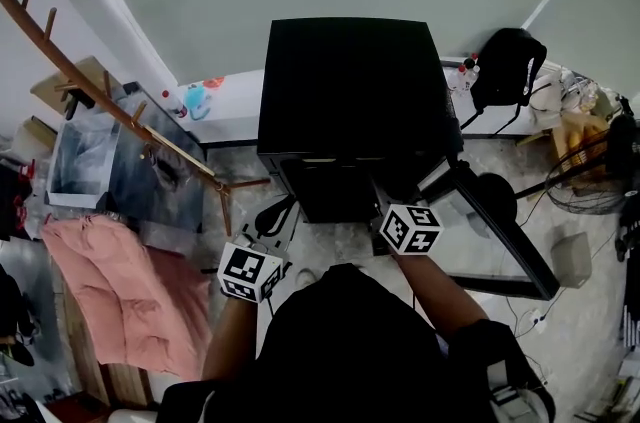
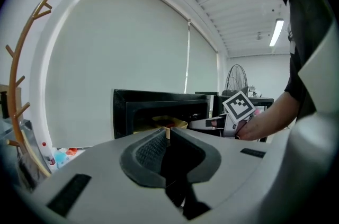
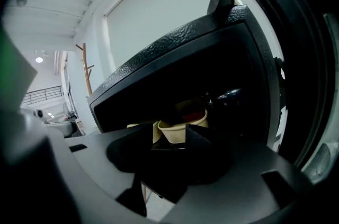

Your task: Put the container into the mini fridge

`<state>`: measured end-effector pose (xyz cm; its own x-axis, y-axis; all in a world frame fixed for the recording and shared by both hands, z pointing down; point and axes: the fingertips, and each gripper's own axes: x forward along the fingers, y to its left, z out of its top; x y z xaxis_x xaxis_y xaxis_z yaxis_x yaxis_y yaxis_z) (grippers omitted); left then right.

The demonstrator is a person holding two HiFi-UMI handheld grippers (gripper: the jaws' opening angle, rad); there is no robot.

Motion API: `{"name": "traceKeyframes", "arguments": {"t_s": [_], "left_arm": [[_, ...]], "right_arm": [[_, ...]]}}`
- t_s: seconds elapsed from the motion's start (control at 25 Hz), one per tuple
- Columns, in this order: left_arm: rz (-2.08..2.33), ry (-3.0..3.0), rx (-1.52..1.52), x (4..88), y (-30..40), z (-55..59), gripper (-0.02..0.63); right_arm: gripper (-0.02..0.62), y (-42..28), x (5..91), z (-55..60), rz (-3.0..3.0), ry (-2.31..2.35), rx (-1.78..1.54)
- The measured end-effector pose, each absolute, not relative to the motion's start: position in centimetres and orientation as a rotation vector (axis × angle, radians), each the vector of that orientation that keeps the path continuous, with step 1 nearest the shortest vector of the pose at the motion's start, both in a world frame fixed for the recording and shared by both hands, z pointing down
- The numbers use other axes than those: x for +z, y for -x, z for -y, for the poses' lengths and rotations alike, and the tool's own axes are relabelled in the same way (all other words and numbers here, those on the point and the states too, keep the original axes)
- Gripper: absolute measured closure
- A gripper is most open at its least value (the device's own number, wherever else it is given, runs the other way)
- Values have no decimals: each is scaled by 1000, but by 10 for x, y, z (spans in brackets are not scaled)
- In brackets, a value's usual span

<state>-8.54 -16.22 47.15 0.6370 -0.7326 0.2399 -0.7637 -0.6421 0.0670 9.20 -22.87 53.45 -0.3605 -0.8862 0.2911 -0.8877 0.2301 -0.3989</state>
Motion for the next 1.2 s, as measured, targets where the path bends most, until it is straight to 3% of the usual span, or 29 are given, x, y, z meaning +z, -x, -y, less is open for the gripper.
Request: {"name": "traceKeyframes", "arguments": {"t_s": [0.16,0.32,0.6,1.2], "left_arm": [[1285,-2680,259,467,86,164,566],[1343,-2689,198,455,88,165,566],[1411,-2700,137,438,95,162,566],[1451,-2686,120,433,103,160,566]], "right_arm": [[388,-96,521,212,2485,-1775,778],[430,-102,503,196,2527,-1760,682],[557,-113,465,168,2591,-1782,383],[563,-105,454,174,2649,-1773,376]]}}
